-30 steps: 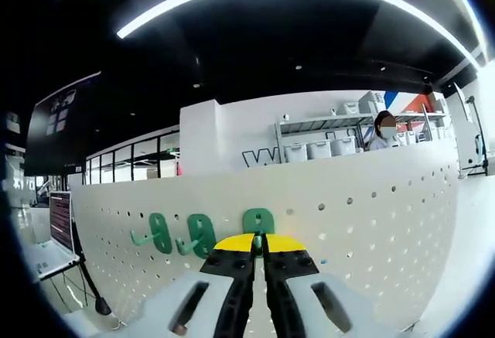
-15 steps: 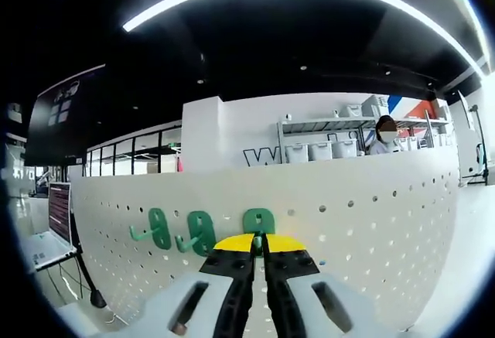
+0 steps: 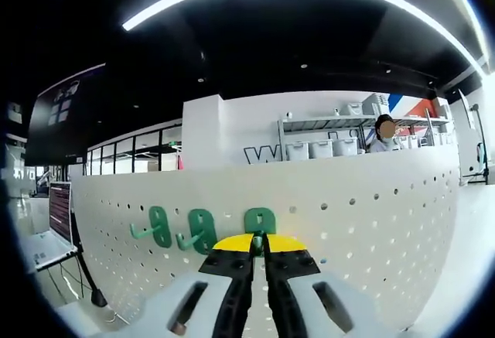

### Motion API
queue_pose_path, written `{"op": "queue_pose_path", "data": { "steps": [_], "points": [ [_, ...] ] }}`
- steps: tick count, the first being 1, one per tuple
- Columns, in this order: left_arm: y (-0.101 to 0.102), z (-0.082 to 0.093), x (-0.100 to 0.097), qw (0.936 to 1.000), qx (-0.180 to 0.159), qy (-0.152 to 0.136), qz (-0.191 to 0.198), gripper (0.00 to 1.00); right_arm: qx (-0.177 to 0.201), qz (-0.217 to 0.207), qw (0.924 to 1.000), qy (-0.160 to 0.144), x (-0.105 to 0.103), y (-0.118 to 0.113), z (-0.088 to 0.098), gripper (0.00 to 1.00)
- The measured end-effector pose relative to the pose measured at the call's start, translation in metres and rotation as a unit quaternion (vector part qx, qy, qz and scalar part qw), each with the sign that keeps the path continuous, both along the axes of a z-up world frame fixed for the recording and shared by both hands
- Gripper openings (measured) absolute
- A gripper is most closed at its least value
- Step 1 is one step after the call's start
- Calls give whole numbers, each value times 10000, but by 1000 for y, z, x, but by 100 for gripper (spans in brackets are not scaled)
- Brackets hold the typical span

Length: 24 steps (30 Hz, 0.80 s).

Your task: Insert the hook assembly into the mounting plate slot until the hook locks in place.

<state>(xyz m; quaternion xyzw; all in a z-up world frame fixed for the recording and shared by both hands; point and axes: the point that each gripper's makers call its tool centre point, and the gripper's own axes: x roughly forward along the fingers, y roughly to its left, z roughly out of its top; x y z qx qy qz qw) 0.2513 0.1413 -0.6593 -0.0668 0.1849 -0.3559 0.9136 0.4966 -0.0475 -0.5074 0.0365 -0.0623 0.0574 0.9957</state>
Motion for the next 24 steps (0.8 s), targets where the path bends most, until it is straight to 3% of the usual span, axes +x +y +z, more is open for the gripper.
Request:
{"op": "queue_pose_path", "data": {
  "steps": [17, 24],
  "points": [
    [5, -1, -2, 9999, -44, 13, 121, 40, -54, -66, 9993, 364, -7, -5, -24, 13],
    [4, 1, -5, 9999, -41, -13, 114, 40, -106, -76, 9992, 381, -12, -5, -23, 17]
  ]
}}
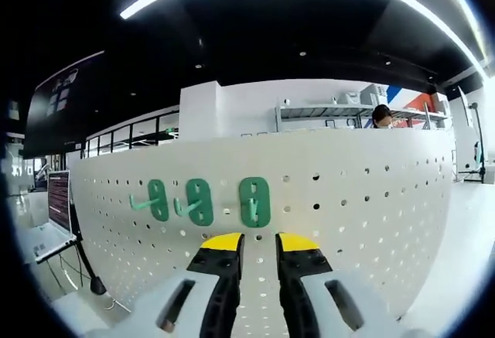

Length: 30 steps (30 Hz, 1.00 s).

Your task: Insert the hook assembly into the mounting plate slot until the hook locks in place.

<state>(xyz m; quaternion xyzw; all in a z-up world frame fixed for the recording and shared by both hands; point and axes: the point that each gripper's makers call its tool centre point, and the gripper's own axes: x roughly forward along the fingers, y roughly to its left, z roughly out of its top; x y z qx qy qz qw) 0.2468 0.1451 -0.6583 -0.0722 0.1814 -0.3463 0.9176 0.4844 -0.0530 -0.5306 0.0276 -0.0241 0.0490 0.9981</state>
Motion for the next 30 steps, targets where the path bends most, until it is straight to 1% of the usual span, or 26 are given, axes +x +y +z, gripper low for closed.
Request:
{"op": "queue_pose_path", "data": {
  "steps": [3, 5, 7, 9, 11, 14, 17, 22, 24, 30],
  "points": [
    [1, 1, -1, 10000, 6, -14, 6, 40, -37, 25, 10000, 14, -4, 0, -1, 18],
    [1, 2, -1, 10000, 15, -32, 15, 40, -27, 176, 9998, 96, -8, 4, -7, 18],
    [2, 2, -1, 10000, 11, -39, 28, 40, -166, 247, 9993, 207, -14, 7, -15, 20],
    [3, 3, -2, 10000, 10, -44, 37, 41, -213, 370, 9986, 315, -22, 11, -24, 21],
    [2, 4, -3, 10000, 5, -53, 30, 41, -352, 468, 9972, 475, -30, 15, -36, 22],
    [0, 5, -5, 10000, 13, -73, 6, 41, -417, 611, 9953, 623, -40, 19, -50, 24],
    [-1, 7, -7, 9999, 14, -100, -6, 41, -478, 710, 9938, 703, -51, 21, -58, 24],
    [-3, 12, -11, 9999, 49, -159, -35, 41, -673, 941, 9892, 897, -70, 25, -73, 26],
    [-3, 14, -13, 9998, 52, -189, -37, 41, -656, 982, 9886, 935, -78, 24, -76, 27],
    [-7, 18, -19, 9996, 73, -255, -66, 41, -783, 1210, 9823, 1198, -104, 25, -91, 29]
  ]
}}
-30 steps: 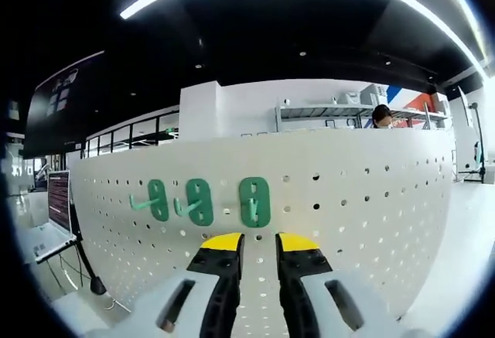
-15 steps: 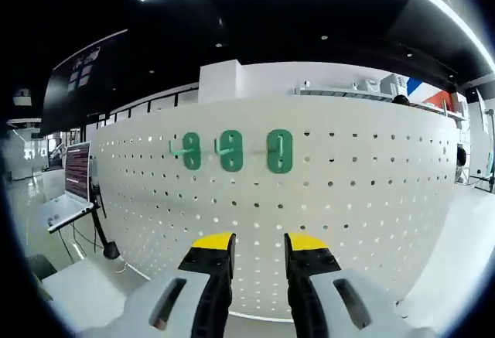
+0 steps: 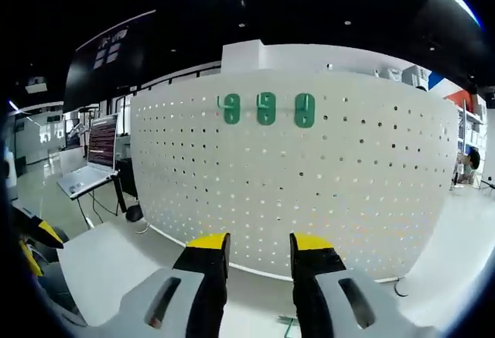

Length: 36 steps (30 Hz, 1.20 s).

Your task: Insert the hook assembly into the mounting plate slot until the hook locks in place.

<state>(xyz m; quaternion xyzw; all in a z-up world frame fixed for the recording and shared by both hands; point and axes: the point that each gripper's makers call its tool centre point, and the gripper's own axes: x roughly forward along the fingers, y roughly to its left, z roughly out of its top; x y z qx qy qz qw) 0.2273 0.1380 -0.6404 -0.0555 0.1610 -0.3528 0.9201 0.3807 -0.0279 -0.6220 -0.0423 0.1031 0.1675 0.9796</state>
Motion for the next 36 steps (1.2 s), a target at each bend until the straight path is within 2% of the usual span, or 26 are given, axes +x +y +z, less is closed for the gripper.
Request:
{"op": "queue_pose_path", "data": {
  "steps": [7, 10, 16, 20, 25, 26, 33, 36],
  "points": [
    [-7, 5, -10, 10000, 14, -68, -35, 41, -52, 389, 9989, 274, -34, -2, -12, 31],
    [-12, 8, -14, 9999, 11, -94, -47, 41, -117, 455, 9982, 361, -46, -3, -17, 32],
    [-24, 10, -19, 9998, 43, -142, -127, 41, 7, 543, 9973, 493, -72, -11, -23, 33],
    [-31, 10, -18, 9997, 56, -147, -174, 41, 166, 591, 9962, 621, -89, -17, -24, 34],
    [-41, 14, -15, 9994, 98, -207, -248, 41, 245, 591, 9961, 611, -106, -27, -20, 35],
    [-43, 14, -13, 9994, 94, -204, -251, 41, 371, 560, 9954, 686, -110, -29, -21, 35],
    [-58, 15, -5, 9988, 162, -245, -393, 41, 295, 531, 9941, 899, -132, -41, -39, 37],
    [-64, 13, -1, 9985, 190, -227, -453, 41, 367, 546, 9920, 1080, -141, -45, -45, 37]
  ]
}}
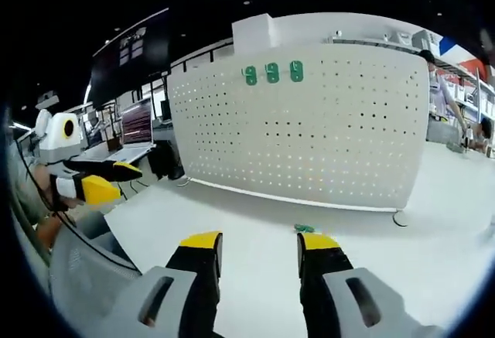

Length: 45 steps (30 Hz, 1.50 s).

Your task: Insert the hook assembly into the mounting plate slot until the hook locks in place.

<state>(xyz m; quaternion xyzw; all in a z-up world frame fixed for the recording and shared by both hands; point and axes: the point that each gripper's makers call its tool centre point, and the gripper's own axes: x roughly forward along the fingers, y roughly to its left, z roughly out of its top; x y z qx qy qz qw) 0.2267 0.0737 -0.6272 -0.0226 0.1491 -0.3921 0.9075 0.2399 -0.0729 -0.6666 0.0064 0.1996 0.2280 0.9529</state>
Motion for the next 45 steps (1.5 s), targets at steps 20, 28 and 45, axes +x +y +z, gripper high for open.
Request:
{"op": "queue_pose_path", "data": {
  "steps": [20, 28, 45],
  "points": [
    [-59, -12, 59, 9945, 585, -223, -840, 41, 227, -365, 9990, 80, -19, -31, 1, 38],
    [-80, -46, 85, 9829, 1255, -219, -1329, 41, 230, -556, 9982, 25, -21, -46, 8, 38],
    [-127, -125, 160, 9504, 2343, 83, -2045, 34, 339, -1080, 9935, 88, -31, -82, 6, 38]
  ]
}}
